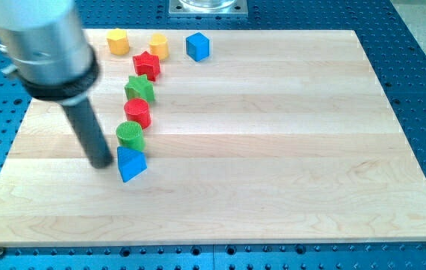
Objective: Place the triangle parallel to the green star
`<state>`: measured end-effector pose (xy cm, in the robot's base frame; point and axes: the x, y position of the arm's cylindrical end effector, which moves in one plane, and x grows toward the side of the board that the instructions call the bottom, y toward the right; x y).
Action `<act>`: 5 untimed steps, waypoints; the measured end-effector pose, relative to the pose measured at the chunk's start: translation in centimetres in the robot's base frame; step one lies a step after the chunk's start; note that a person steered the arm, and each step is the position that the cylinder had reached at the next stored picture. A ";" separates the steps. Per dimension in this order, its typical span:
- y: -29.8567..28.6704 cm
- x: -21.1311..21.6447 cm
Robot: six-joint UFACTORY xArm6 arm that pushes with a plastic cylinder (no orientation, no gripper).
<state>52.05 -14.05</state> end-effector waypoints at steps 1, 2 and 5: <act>1.1 4.2; 5.8 5.9; 3.1 2.8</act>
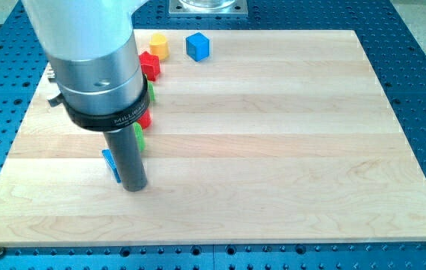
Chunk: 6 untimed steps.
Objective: Place the triangle parallel to the green star
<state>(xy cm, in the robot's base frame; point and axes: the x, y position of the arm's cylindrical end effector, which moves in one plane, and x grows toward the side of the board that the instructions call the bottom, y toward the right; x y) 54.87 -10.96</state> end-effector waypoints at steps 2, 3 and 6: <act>-3.7 -5.4; -5.3 -5.5; -9.2 -9.8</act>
